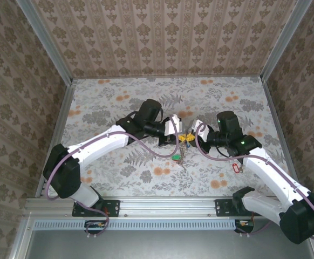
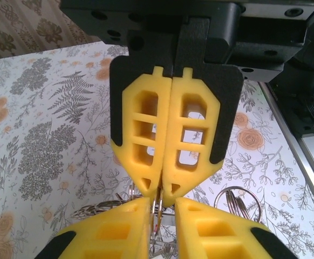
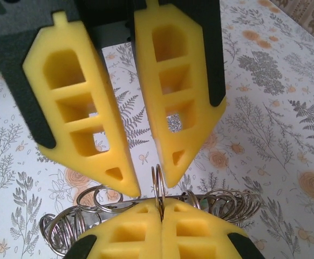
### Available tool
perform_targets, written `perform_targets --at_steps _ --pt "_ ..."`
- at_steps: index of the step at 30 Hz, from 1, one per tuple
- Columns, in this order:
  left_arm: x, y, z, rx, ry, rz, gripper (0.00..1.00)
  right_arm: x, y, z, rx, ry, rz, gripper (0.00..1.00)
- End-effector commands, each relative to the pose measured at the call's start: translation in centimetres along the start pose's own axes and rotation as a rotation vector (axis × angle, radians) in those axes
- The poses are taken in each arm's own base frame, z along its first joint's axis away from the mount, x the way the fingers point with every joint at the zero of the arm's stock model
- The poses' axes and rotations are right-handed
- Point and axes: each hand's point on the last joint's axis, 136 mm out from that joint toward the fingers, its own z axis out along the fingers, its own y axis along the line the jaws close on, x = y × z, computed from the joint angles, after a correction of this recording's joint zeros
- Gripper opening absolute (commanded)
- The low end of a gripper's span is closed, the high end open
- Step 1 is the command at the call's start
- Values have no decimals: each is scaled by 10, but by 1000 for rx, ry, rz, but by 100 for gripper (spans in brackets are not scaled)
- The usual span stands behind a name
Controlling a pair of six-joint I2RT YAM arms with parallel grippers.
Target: Put the keys on the keyring
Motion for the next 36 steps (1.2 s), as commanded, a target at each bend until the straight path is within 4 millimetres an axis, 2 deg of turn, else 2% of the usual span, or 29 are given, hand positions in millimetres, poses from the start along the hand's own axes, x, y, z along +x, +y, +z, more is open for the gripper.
perform_targets --at_steps 1,6,12,16,19,23,26,30,36 --pt "-6 0 0 12 8 22 20 -23 -2 -10 18 -47 -53 0" --pt "-4 0 0 16 12 19 18 -24 -2 -9 15 -52 -55 0" --pt "-4 -1 2 22 18 20 0 -24 -2 -9 18 -56 -56 0" --pt "-1 -3 1 30 26 14 0 -25 -3 -10 34 -67 -64 1" --pt "-4 -5 0 42 -7 -2 0 -21 -5 -9 51 -69 -66 6" --pt "-16 -2 -8 35 -129 -11 0 -14 -9 -5 74 -85 -29 9" --pt "-21 -1 -13 29 -177 -9 0 -16 -11 -7 57 -128 14 14" --pt "-25 -3 -17 38 -216 -9 0 -20 -5 -6 4 -161 26 16" --pt "-29 -3 -21 27 -252 -4 0 -16 -4 -3 -11 -153 39 16"
